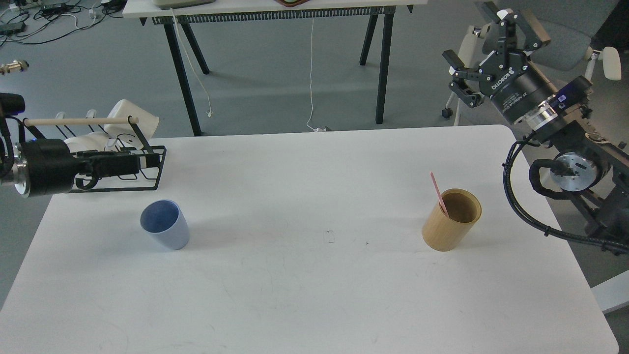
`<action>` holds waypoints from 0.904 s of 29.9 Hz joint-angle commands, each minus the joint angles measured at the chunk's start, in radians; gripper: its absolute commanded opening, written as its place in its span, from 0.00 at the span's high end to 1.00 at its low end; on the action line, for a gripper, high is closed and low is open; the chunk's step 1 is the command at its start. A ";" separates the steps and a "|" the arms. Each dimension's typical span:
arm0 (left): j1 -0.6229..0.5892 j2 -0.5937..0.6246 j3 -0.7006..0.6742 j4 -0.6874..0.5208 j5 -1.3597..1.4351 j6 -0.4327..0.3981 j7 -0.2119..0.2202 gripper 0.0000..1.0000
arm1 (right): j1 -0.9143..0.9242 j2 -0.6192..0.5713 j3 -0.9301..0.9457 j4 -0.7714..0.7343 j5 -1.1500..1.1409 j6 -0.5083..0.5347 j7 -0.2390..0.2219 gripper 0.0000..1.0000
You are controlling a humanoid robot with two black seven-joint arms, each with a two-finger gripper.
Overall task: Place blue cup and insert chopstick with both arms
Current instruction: 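Lower the left gripper to the blue cup and grasp it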
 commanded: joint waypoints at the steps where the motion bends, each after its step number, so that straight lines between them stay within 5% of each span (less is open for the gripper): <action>1: 0.005 -0.009 0.013 0.059 0.153 0.000 0.000 0.00 | -0.007 0.000 0.000 -0.004 0.000 0.000 0.000 0.01; 27: 0.028 -0.261 0.053 0.331 0.185 0.000 0.000 0.12 | -0.047 -0.019 0.031 0.005 0.000 0.000 0.000 0.00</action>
